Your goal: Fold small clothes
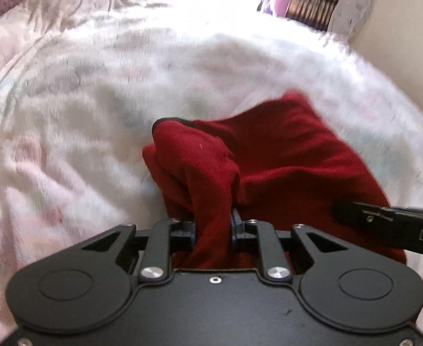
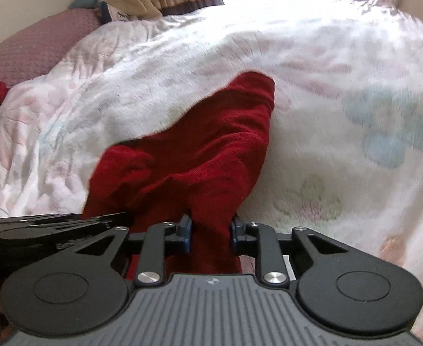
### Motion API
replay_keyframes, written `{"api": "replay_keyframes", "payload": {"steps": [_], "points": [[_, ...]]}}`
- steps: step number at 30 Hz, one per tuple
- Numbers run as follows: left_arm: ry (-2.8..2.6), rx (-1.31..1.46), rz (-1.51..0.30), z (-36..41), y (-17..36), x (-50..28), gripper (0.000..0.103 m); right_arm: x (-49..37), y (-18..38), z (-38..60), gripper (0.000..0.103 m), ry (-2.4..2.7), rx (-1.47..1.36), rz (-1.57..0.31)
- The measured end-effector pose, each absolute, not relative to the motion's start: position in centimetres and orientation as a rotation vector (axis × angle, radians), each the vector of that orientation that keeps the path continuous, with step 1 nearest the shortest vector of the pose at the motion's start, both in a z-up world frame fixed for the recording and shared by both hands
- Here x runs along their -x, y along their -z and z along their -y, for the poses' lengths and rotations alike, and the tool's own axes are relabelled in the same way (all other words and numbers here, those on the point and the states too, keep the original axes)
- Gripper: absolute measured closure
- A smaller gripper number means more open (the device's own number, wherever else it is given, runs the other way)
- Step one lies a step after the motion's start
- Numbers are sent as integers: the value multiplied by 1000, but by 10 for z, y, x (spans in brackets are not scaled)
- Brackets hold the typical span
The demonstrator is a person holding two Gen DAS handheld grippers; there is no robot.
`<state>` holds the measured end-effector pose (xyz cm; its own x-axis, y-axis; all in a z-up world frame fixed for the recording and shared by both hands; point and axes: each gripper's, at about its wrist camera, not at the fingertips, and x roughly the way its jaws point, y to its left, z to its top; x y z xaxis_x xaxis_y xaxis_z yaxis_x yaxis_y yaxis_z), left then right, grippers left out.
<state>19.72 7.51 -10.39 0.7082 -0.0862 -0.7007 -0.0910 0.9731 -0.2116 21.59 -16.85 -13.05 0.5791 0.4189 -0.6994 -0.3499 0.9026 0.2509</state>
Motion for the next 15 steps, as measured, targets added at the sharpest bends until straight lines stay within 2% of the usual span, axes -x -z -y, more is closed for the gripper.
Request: {"api": "replay_keyframes", "payload": {"steps": [10, 13, 15], "points": [[125, 337, -644, -14, 32, -219, 84, -230, 56, 226, 76, -462, -124, -727], [159, 329, -644, 12, 33, -229, 79, -233, 35, 256, 76, -423, -111, -682], [158, 300, -746, 27, 53, -242, 76, -234, 29, 276, 76, -392, -119, -667]]}}
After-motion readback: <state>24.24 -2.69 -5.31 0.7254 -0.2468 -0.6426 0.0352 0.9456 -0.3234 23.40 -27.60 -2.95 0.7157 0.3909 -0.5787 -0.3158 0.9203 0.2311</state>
